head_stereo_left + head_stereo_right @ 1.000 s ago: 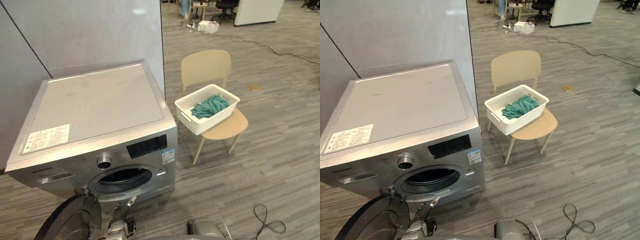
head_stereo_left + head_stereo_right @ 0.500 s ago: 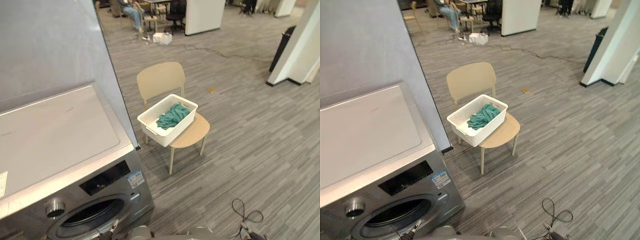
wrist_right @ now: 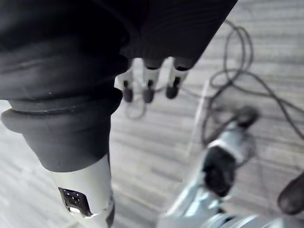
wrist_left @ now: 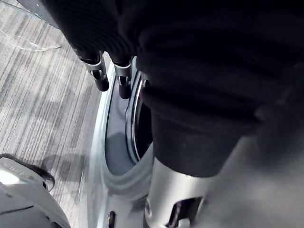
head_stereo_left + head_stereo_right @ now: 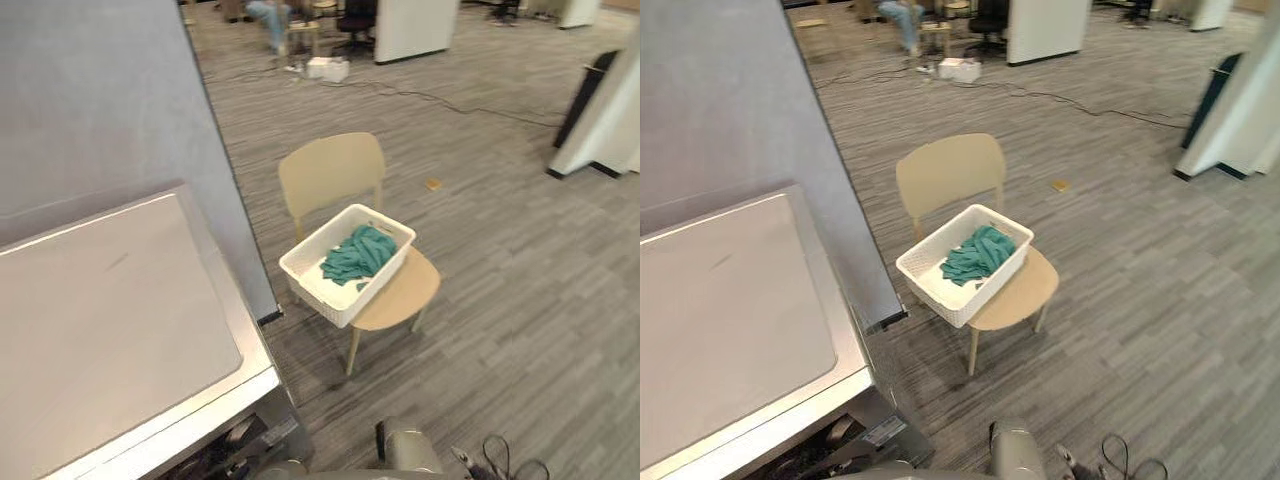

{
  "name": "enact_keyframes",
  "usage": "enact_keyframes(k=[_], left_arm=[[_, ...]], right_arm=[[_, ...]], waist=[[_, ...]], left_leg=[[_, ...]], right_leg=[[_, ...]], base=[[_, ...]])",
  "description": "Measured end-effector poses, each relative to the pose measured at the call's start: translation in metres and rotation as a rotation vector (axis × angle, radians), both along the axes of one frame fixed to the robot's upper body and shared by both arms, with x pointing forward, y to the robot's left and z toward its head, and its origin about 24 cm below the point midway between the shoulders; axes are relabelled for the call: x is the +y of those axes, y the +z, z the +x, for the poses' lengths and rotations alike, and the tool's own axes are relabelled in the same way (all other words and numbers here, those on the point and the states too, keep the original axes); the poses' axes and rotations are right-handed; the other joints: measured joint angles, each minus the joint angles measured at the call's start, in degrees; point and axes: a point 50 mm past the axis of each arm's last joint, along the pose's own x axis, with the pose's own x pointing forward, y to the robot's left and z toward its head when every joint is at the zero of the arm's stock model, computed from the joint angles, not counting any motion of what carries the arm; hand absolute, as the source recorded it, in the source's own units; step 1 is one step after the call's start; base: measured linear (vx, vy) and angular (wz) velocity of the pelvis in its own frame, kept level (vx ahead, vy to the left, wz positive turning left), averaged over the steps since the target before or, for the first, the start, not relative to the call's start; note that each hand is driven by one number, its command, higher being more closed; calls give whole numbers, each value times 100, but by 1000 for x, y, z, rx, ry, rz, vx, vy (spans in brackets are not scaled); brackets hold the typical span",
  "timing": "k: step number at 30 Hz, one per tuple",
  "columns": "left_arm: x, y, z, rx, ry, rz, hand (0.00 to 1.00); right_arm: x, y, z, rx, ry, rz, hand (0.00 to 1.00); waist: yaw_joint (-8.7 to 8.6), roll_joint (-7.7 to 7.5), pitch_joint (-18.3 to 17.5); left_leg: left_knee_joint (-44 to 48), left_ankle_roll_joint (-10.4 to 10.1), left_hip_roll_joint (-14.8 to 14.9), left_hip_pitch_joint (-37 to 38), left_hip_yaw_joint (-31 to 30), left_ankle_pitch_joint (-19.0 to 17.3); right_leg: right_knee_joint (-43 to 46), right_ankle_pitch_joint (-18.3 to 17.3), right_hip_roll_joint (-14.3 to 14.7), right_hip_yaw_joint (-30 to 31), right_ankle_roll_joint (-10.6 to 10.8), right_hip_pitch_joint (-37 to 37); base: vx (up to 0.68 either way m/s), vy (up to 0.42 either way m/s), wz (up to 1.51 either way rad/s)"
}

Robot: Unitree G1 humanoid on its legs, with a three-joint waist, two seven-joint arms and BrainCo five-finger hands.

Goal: Pick up the laundry basket with both hands and put the clothes into the washing machine.

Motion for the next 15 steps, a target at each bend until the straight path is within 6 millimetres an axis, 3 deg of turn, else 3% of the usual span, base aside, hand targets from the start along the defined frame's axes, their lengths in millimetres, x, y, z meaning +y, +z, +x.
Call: enact_keyframes(k=[2, 3, 4, 5, 6, 7, 10, 12, 14, 15], left_arm=[[9, 1, -8, 23, -12, 30, 0], [13, 1, -13, 34, -12, 43, 0], [19, 2, -17, 42, -23, 62, 0], [13, -1, -24, 71, -17, 47, 0], [13, -2, -34, 88, 35, 40, 0], [12, -2, -35, 80, 34, 29, 0], [0, -4, -29, 38, 13, -13, 0], [-3, -4, -29, 40, 18, -13, 0], [1, -3, -30, 36, 50, -3, 0], [2, -3, -30, 33, 54, -1, 0]], right_arm=[[8, -6, -33, 99, -68, 63, 0], [11, -7, -40, 118, -79, 75, 0], [13, -8, -49, 142, -91, 89, 0], [10, -7, -55, 153, -107, 86, 0], [6, -6, -61, 163, -112, 72, 0], [5, -5, -61, 162, -112, 68, 0], [3, -6, -52, 142, -79, 83, 0], [-1, -6, -33, 108, -15, 73, 0], [-10, -3, -12, 64, 42, 39, 0], [-18, 1, -4, 36, 59, 3, 0]], waist=[[-89, 14, -1], [-97, 1, -2], [-84, -173, -54], [-99, -45, -98], [-93, 149, -216], [-98, 183, -236], [-96, 118, -305], [-131, 96, -309], [-113, 51, -332], [-109, 42, -327]], left_leg=[[-31, -288, 223, 134, -242, -144], [-71, -367, 263, 199, -296, -188], [-113, -487, 288, 317, -336, -239], [-114, -640, 534, 367, -389, -294], [-221, -768, 787, 357, -396, -269], [-284, -844, 874, 376, -397, -222], [-242, -1050, 1093, 484, -354, 84], [545, -976, 1287, 206, -307, 130], [1666, -518, 1484, -314, -263, 418], [2341, -66, 1702, -695, -163, 792]], right_leg=[[-1887, 228, -322, 41, -176, 433], [-2403, 424, -380, 60, -192, 568], [-3050, 697, -458, 134, -147, 765], [-3124, 587, -364, -32, 309, 827], [-3175, 464, -162, -190, 430, 815], [-3148, 356, -111, -238, 596, 810], [-2714, -17, -50, -503, 644, 780], [-2621, -145, 37, -670, 559, 909], [-2641, -198, 137, -859, 422, 1076], [-2742, -190, 202, -1011, 314, 1221]], base=[[222, -300, 77], [220, -363, 39], [257, -401, 9], [297, -458, 2], [219, -355, 3], [180, -317, 14], [136, -340, 19], [13, -266, 9], [-23, -230, 14], [-18, -209, 36]])
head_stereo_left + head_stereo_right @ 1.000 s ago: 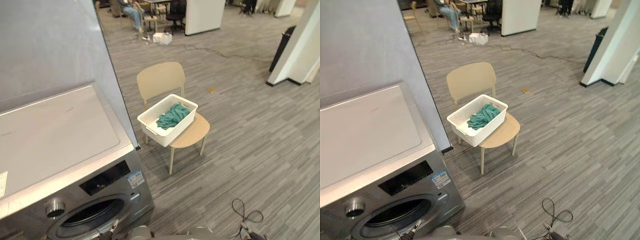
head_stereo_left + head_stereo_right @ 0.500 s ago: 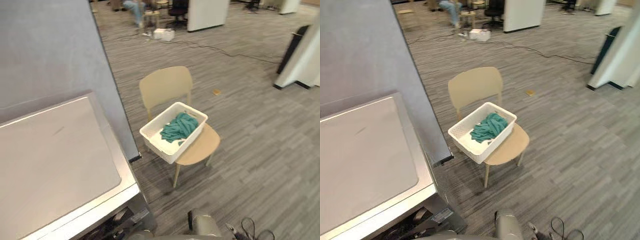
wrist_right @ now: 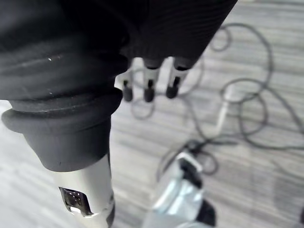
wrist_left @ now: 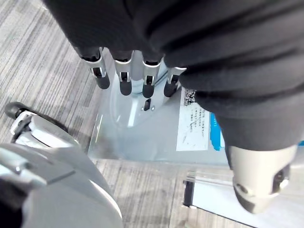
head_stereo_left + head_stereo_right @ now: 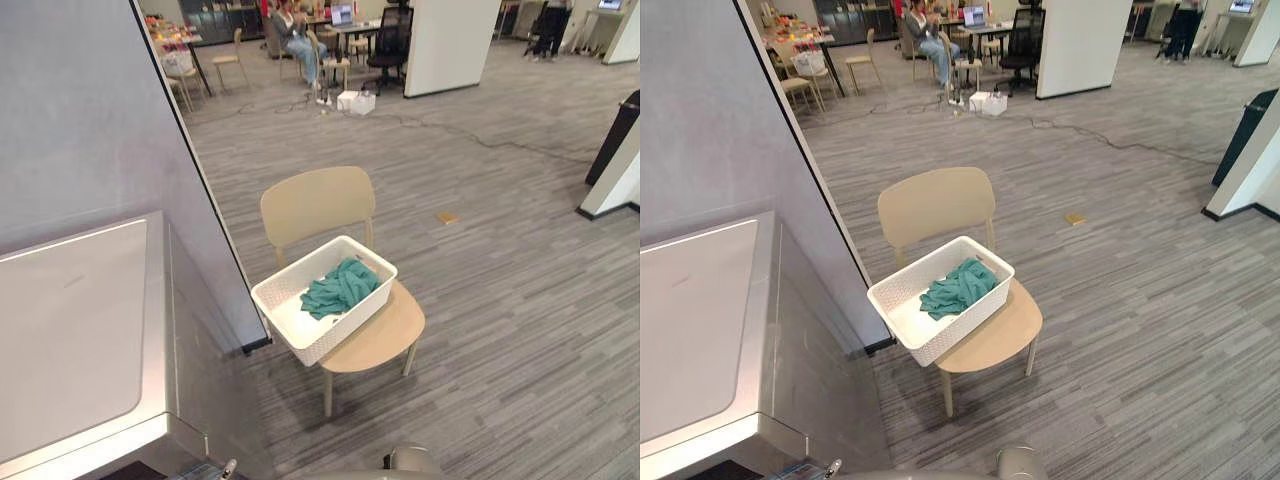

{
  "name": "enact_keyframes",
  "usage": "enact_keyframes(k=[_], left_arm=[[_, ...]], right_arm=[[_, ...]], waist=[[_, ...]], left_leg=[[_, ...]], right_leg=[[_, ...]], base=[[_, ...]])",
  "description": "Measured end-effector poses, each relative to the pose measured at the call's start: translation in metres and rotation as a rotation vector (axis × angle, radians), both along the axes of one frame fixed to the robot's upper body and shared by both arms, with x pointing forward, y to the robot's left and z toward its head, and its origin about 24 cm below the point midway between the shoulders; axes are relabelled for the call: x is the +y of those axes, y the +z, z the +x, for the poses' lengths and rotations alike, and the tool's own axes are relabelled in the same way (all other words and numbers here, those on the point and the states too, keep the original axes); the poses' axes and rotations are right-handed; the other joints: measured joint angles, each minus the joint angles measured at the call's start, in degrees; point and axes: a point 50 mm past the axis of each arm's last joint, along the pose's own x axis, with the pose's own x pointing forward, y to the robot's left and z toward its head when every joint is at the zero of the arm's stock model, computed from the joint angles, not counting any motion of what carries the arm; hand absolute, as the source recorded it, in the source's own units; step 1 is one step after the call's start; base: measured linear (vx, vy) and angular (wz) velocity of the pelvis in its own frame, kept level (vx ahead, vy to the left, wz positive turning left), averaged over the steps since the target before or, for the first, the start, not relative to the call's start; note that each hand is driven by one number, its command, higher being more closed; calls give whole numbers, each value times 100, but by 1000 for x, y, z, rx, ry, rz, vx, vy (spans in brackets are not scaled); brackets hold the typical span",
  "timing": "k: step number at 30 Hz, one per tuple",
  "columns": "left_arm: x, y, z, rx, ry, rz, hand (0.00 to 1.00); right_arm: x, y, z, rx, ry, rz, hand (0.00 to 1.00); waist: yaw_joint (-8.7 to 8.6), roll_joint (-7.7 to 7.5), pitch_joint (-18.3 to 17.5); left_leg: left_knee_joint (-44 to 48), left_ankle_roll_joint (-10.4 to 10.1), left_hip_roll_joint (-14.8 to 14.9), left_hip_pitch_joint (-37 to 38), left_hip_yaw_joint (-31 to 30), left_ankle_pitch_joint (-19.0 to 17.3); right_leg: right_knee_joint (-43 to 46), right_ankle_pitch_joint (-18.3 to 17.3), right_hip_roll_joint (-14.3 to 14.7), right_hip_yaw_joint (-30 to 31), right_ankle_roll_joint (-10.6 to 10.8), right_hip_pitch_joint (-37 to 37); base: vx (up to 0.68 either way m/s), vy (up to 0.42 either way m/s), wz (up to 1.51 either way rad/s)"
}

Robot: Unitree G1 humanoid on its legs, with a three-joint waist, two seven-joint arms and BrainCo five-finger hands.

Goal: Pick up the laundry basket with both hands and put the clothes into the washing machine.

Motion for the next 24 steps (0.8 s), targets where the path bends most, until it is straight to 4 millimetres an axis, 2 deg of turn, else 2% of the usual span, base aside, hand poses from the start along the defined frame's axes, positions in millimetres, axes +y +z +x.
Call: enact_keyframes(k=[1, 2, 3, 4, 5, 6, 7, 8, 9, 10, 12, 13, 14, 16, 17, 19, 20, 21, 22, 23, 24], left_arm=[[-1, 0, 0, -4, 4, -5, 0], [1, 0, 0, -5, 8, 0, 0], [4, 1, 0, -3, 3, 5, 0], [7, 1, 1, -5, -1, 13, 0], [7, 1, 2, -8, -10, 13, 0], [4, 1, 3, -7, -30, 7, 0], [3, 1, 7, -10, -68, 3, 0], [0, 0, 9, -12, -94, -7, 0], [0, 1, 12, -14, -140, -9, 0], [7, 2, 13, -14, -155, 9, 0], [9, 2, 13, -11, -148, 13, 0], [7, 2, 13, -10, -149, 12, 0], [6, 2, 18, -19, -157, 11, 0], [5, 2, 21, -28, -161, 10, 0], [4, 3, 27, -40, -167, 9, 0], [4, 4, 33, -54, -177, 10, 0], [2, 4, 40, -68, -189, 9, 0], [-2, 5, 47, -79, -219, 2, 0], [-12, 5, 58, -99, -262, -17, 0], [-11, 6, 62, -109, -276, -10, 0], [-12, 8, 70, -123, -304, -5, 0]], right_arm=[[-6, 3, 4, -20, 1, -29, 0], [-8, 4, 4, -22, -6, -38, 0], [-10, 4, 5, -28, -18, -46, 0], [-10, 4, 4, -26, -24, -46, 0], [-12, 4, 1, -21, -38, -51, 0], [-17, 6, -3, -18, -61, -63, 0], [-19, 6, -6, -17, -88, -68, 0], [-18, 6, -6, -20, -108, -64, 0], [-13, 4, -6, -24, -120, -52, 0], [-3, 2, -1, -40, -126, -26, 0], [8, 1, 5, -63, -129, -3, 0], [11, 1, 10, -71, -104, 3, 0], [13, 2, 17, -84, -74, 5, 0], [13, 2, 17, -90, -80, 7, 0], [16, 1, 14, -85, -63, 14, 0], [19, 0, 6, -62, -50, 21, 0], [20, -1, -3, -39, -51, 23, 0], [20, -1, -11, -21, -58, 22, 0], [20, -1, -19, -2, -73, 23, 0], [19, -2, -24, 9, -84, 25, 0], [18, -2, -34, 32, -113, 25, 0]], waist=[[11, -29, -2], [21, -51, -7], [-2, -120, -32], [-8, -158, -49], [1, -140, -39], [-14, -75, -47], [-28, -31, -59], [-25, -21, -48], [-73, 38, -98], [-155, -49, -26], [-138, -111, -48], [-161, -88, -52], [-179, -151, -66], [-174, -165, -58], [-199, -205, -12], [-203, -219, -6], [-225, -233, -7], [-245, -239, 8], [-269, -224, 51], [-286, -147, 124], [-324, -221, 162]], left_leg=[[360, 36, 221, -242, 113, 463], [397, 1, 308, -326, 177, 690], [332, -43, 432, -439, 217, 873], [313, -53, 480, -464, 253, 855], [405, -162, 500, -567, 355, 664], [435, -457, 345, -611, 645, 217], [-4, -735, -43, -476, 1014, -199], [-369, -613, -167, -353, 1253, -365], [-1322, -303, -251, -106, 1796, -580], [-1742, -221, -466, -24, 1817, -669], [-2378, -218, -758, 179, 1815, -427], [-2607, -224, -897, 220, 1774, -386], [-2884, -223, -1126, 298, 1745, -386], [-3101, -223, -1319, 402, 1736, -388], [-3161, -221, -1422, 534, 1729, -388], [-3160, -218, -1419, 603, 1676, -388], [-3166, -218, -1411, 612, 1478, -387], [-3198, -220, -1379, 617, 1325, -385], [-3200, -198, -1230, 660, 1148, -362], [-3193, -143, -1120, 680, 1090, -290], [-3172, -166, -988, 696, 1004, -106]], right_leg=[[-127, -6, 28, -158, -63, 152], [-187, -4, 40, -247, -125, 207], [-318, 5, 38, -487, -194, 315], [-395, 18, 27, -634, -220, 358], [-470, 39, -20, -848, -255, 386], [-657, 70, -55, -1112, -307, 445], [-877, 101, -98, -1332, -353, 477], [-989, 105, -104, -1397, -344, 519], [-1102, 114, -51, -1532, -322, 563], [-1096, 163, -133, -1482, -293, 522], [-1268, 182, -241, -1413, -312, 547], [-1272, 217, -286, -1338, -371, 546], [-1152, 236, -464, -1292, -394, 458], [-771, 247, -642, -1172, -393, 302], [916, 507, -705, -661, -706, -238], [1894, 1000, -665, -356, -939, -551], [2278, 1579, -572, -206, -931, -766], [2500, 1971, -490, -161, -864, -880], [2741, 2484, -341, -136, -681, -1056], [2917, 2382, -294, -134, -731, -1107], [3093, 1676, -424, -24, -825, -1166]], base=[[-19, -240, 45], [-9, -235, 73], [2, -210, 77], [-3, -159, 95], [-28, -91, 99], [-47, -62, 123], [-54, -35, 112], [-35, -20, 119], [-77, -51, 122], [-63, -53, 115], [-42, -24, 60], [-7, 48, 46], [4, 69, 34], [47, 34, 32], [114, -27, 41], [157, -91, 49], [170, -135, 58], [201, -185, 74], [166, -145, 63], [204, -235, 84], [209, -291, 88]])
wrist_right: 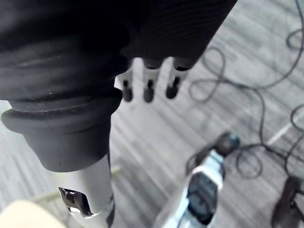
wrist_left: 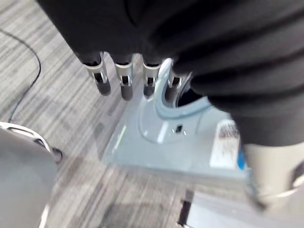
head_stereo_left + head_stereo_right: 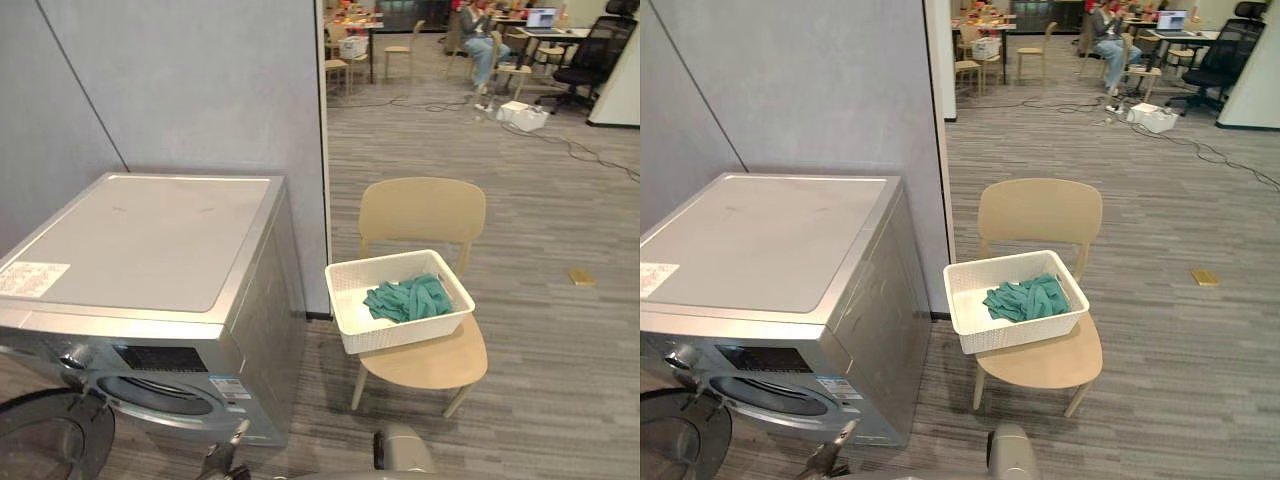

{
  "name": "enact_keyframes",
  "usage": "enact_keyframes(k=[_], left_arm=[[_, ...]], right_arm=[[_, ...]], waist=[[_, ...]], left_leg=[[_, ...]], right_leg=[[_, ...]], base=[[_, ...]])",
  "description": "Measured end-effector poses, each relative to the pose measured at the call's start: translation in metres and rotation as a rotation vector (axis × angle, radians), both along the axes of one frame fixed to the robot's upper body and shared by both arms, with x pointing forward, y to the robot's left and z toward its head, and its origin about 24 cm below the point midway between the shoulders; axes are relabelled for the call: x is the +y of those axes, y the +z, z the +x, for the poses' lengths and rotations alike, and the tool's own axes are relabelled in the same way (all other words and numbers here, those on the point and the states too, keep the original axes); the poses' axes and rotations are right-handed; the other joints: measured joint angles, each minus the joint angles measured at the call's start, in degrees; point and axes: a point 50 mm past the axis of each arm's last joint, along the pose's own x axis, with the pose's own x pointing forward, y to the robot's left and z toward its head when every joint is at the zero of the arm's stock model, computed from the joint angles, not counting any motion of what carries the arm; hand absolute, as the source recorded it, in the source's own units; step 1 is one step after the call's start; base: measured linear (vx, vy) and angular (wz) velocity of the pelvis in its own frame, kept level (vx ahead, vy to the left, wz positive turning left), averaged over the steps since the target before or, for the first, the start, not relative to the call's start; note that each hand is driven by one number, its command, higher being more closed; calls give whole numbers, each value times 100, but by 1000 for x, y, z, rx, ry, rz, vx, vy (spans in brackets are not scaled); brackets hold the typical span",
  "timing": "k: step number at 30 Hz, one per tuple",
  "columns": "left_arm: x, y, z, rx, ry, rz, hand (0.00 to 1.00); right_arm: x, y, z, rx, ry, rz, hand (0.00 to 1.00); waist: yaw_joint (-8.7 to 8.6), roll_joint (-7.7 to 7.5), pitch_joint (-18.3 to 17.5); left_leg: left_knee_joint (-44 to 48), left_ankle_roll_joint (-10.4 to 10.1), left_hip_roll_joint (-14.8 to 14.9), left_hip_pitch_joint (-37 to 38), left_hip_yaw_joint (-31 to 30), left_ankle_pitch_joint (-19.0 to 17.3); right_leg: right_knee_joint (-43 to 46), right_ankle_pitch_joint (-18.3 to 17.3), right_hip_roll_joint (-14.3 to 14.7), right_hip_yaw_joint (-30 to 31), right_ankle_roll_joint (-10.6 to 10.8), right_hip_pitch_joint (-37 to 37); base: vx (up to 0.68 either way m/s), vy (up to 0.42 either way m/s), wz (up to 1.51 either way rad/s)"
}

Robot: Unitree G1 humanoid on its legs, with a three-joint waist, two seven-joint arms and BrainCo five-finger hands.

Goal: Pick up the laundry basket with both hands and put the clothes into the washing machine.

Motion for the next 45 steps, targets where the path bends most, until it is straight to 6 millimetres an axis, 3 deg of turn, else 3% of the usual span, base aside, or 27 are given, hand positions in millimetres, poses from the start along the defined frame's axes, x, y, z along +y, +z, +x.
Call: enact_keyframes(k=[1, 2, 3, 4, 5, 7, 10, 15, 18, 19, 20, 22, 24, 25, 26, 27, 28, 30, 31, 34, 37, 39, 41, 42, 45], left_arm=[[-3, 2, 9, -24, -18, -3, 0], [-4, 2, 12, -30, -24, -3, 0], [-7, 3, 15, -41, -46, -2, 0], [-6, 4, 15, -45, -49, 0, 0], [-4, 4, 14, -45, -39, 4, 0], [-19, 1, 13, -45, -34, -44, 0], [-20, -1, 8, -37, 15, -68, 0], [-9, -5, -15, 12, 109, -55, 0], [-2, -6, -28, 38, 152, -45, 0], [-1, -6, -30, 39, 172, -49, 0], [0, -6, -32, 42, 178, -46, 0], [2, -6, -30, 42, 163, -33, 0], [-2, -4, -24, 28, 132, -28, 0], [-2, -3, -22, 19, 123, -21, 0], [-2, -3, -22, 20, 122, -20, 0], [-6, -4, -24, 27, 96, -21, 0], [-4, -4, -25, 32, 91, -13, 0], [-3, -4, -26, 41, 83, 8, 0], [-4, -4, -25, 43, 59, 15, 0], [-12, -2, -16, 38, -68, 35, 0], [-24, 0, -2, 7, -181, 36, 0], [-31, 2, 9, -31, -235, 24, 0], [-42, 5, 22, -71, -307, 9, 0], [-44, 6, 26, -81, -319, 5, 0], [-41, 13, 44, -137, -367, 23, 0]], right_arm=[[0, 0, -16, 39, -33, 3, 0], [1, 0, -23, 58, -43, 9, 0], [4, 0, -35, 92, -57, 22, 0], [7, -1, -41, 107, -62, 31, 0], [11, -2, -47, 127, -73, 47, 0], [4, -1, -38, 95, -71, 25, 0], [7, -4, -19, 44, -55, 52, 0], [3, -4, -3, 16, -3, 58, 0], [2, -3, 12, -24, 43, 49, 0], [-1, 0, 21, -53, 67, 28, 0], [-12, 9, 36, -120, 104, -38, 0], [-30, 35, 63, -247, 159, -178, 0], [-45, 68, 87, -391, 197, -326, 0], [-51, 93, 106, -491, 211, -413, 0], [-53, 105, 114, -536, 217, -457, 0], [-56, 129, 126, -621, 233, -549, 0], [-55, 152, 138, -704, 266, -627, 0], [-55, 178, 146, -780, 290, -738, 0], [-53, 197, 151, -833, 311, -816, 0], [-53, 225, 155, -894, 357, -961, 0], [-59, 241, 169, -921, 465, -1040, 0], [-63, 255, 191, -949, 572, -1104, 0], [-66, 265, 233, -963, 744, -1139, 0], [-67, 266, 241, -959, 776, -1136, 0], [-73, 272, 285, -907, 929, -1126, 0]], waist=[[3, -32, 6], [2, -69, 16], [-32, -108, 22], [-46, -151, 7], [-66, -272, -2], [22, 68, -42], [-4, 160, -38], [20, 242, -131], [34, 290, -180], [35, 280, -181], [24, 240, -134], [-19, 270, -122], [-76, 306, -110], [-116, 315, -105], [-134, 311, -107], [-142, 313, -113], [-145, 333, -84], [-132, 270, -142], [-116, 324, -176], [-160, 363, -164], [-154, 413, -168], [-165, 398, -158], [-168, 371, -46], [-166, 376, -1], [-131, 327, 443]], left_leg=[[33, -71, 88, 7, -76, 53], [42, -85, 160, 34, -81, 58], [40, -187, 319, 99, -167, 112], [31, -292, 364, 136, -255, 153], [-142, -446, 432, 286, -400, 221], [-358, -720, 700, 329, -400, 440], [-573, -1038, 1023, 549, -174, 656], [-473, -1077, 1416, 627, 174, 786], [-36, -782, 1764, 264, 152, 558], [122, -551, 1853, 169, 126, 425], [381, -85, 1946, 91, 114, 283], [757, 198, 1981, -16, 192, 339], [1127, 240, 1967, -200, 394, 391], [1461, -8, 1843, -335, 397, 222], [1576, -205, 1653, -400, 306, 94], [1484, -458, 1236, -414, 165, -165], [1017, -546, 1104, -299, 259, -255], [598, -587, 895, -244, 288, -234], [439, -656, 798, -286, 273, -180], [184, -639, 615, -307, 249, 47], [4, -631, 436, -417, 103, 207], [-50, -617, 328, -651, 30, 290], [-80, -533, 202, -967, -85, 378], [-70, -515, 181, -1031, -122, 390], [134, -463, 118, -1437, -361, 439]], right_leg=[[-290, -352, -285, 173, -107, 40], [-594, -432, -413, 238, -94, 126], [-1530, -419, -573, 256, -62, 439], [-2150, -143, -652, 259, -17, 657], [-2738, -463, -573, 310, 420, 1115], [-3288, -846, -146, 331, 253, 1314], [-3663, -1312, 175, 275, 410, 1521], [-3573, -1519, 543, 217, 315, 1527], [-3544, -1488, 808, 51, 254, 1371], [-3509, -1485, 857, -16, 211, 1372], [-3462, -1467, 935, -42, 70, 1376], [-3376, -1500, 929, -41, -24, 1380], [-3375, -1517, 827, -45, -75, 1391], [-3450, -1490, 755, -43, -121, 1383], [-3527, -1463, 691, 3, -162, 1387], [-3633, -1435, 639, 69, -120, 1375], [-3759, -1305, 642, 123, 19, 1367], [-4207, -1084, 562, 200, 96, 1397], [-4439, -894, 543, 283, 146, 1392], [-4800, -525, 376, 246, 241, 1411], [-5001, -379, 233, 218, 341, 1365], [-5188, -259, 126, 176, 408, 1236], [-5521, -7, 11, 124, 469, 1130], [-5595, 41, -11, 100, 469, 1120], [-5976, 327, -91, -56, 470, 1054]], base=[[200, -391, 89], [179, -363, 81], [213, -425, 60], [276, -466, 53], [276, -438, 11], [185, -278, -33], [117, -273, -37], [-57, -154, -7], [-95, -134, -2], [-55, -128, -9], [-32, -126, -10], [-51, -106, -1], [-87, -25, 18], [-63, 40, 14], [-80, 153, 5], [-70, 181, -2], [-62, 154, -3], [-18, 125, -16], [16, 165, -30], [40, 109, -7], [64, 110, 16], [33, 87, 27], [22, 88, 23], [-8, 76, 35], [-12, 46, 33]])
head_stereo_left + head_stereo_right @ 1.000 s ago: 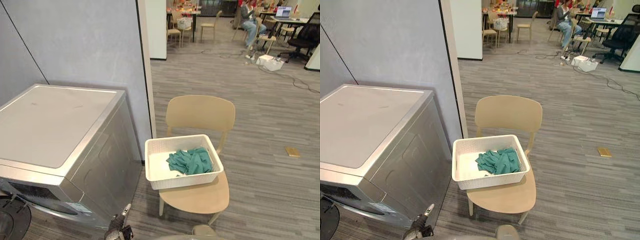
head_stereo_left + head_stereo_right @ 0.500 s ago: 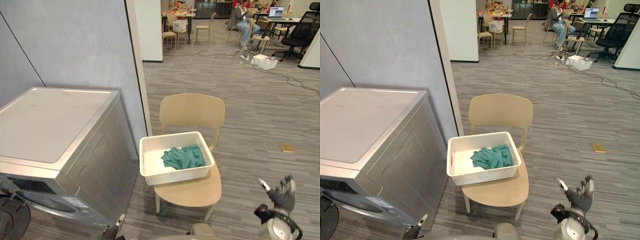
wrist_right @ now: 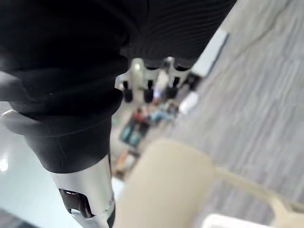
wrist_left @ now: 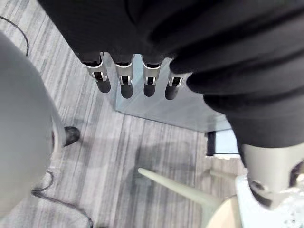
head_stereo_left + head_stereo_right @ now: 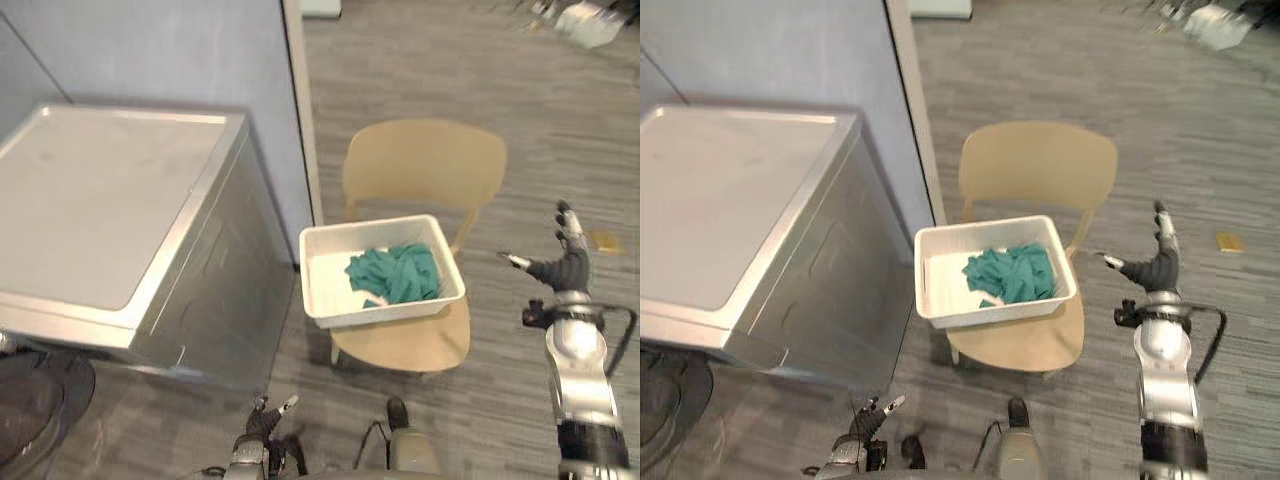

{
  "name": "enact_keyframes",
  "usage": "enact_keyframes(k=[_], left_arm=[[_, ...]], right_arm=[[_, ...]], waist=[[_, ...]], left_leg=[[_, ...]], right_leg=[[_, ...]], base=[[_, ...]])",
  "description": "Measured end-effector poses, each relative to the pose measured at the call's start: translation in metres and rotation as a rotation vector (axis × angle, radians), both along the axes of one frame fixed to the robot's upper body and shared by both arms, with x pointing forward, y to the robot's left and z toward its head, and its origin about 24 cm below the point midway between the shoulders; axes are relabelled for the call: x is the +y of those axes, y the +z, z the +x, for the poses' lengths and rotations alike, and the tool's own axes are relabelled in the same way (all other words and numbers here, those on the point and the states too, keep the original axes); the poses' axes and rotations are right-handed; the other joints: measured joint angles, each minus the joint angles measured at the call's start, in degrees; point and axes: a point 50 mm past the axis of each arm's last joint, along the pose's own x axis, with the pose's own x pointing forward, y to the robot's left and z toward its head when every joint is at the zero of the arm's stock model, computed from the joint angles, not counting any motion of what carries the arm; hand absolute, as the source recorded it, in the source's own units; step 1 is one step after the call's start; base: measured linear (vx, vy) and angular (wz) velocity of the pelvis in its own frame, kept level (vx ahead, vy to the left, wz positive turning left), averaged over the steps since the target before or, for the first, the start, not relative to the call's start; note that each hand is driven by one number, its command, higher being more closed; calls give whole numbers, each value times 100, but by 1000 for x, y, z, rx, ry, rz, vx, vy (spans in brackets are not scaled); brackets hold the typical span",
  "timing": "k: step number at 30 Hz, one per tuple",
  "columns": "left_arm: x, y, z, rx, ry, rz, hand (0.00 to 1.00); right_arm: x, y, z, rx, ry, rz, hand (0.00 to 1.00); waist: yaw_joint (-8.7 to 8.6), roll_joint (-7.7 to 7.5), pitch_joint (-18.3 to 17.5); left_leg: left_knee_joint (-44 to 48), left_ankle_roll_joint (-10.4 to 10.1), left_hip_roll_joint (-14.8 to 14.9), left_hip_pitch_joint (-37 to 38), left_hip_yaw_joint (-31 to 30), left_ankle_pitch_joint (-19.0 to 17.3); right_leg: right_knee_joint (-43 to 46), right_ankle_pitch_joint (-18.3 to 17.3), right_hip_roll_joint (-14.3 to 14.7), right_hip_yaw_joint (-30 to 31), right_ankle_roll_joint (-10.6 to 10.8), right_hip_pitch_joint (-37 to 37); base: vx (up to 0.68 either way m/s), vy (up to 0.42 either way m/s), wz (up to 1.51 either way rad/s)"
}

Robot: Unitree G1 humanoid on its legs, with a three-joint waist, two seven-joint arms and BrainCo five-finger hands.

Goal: Pick up the laundry basket with both hands and put the clothes into the washing machine.

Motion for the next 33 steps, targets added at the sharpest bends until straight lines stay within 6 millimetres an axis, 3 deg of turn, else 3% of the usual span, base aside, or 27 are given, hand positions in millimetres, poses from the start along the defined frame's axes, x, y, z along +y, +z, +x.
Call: enact_keyframes(k=[2, 4, 9, 14, 21, 28, 33], left_arm=[[9, 3, 7, -19, 0, 18, 0], [17, 5, 10, -27, 3, 35, 0], [31, 10, 18, -52, 20, 63, 0], [28, 15, 30, -91, 11, 59, 0], [25, 30, 57, -186, -23, 68, 0], [21, 42, 69, -266, -44, 80, 0], [22, 49, 76, -306, -31, 84, 0]], right_arm=[[2, 10, 29, 66, 66, -80, 0], [1, 19, 40, 95, 94, -137, 0], [5, 34, 61, 152, 139, -241, 0], [15, 27, 67, 219, 195, -307, 0], [7, 24, 74, 335, 176, -469, 0], [-1, 37, 79, 345, 144, -569, 0], [-12, 44, 82, 364, 82, -595, 0]], waist=[[45, 73, 247], [143, 140, 461], [163, 163, 916], [173, 166, 1135], [281, 171, 1552], [341, 167, 1584], [479, 167, 1588]], left_leg=[[123, 1, -46, -290, -167, -1], [162, 4, -55, -404, -199, -3], [284, 6, -66, -731, -392, -4], [371, 8, -70, -913, -472, -5], [538, 9, -61, -1216, -547, -5], [661, 20, -50, -1602, -630, 6], [679, 33, -50, -1979, -680, 76]], right_leg=[[-59, 91, -32, -13, -4, -179], [-93, 137, -36, -8, -5, -250], [-143, 218, -26, -32, -50, -441], [-120, 233, -21, -34, -58, -567], [10, 236, -15, -60, -62, -816], [104, 237, -17, -158, -62, -1116], [230, 235, -25, -204, -63, -1485]], base=[[-34, 26, 14], [-32, 9, 4], [-37, 2, 9], [-12, 2, 3], [-38, 3, 4], [-21, -4, 8], [-36, -18, 9]])
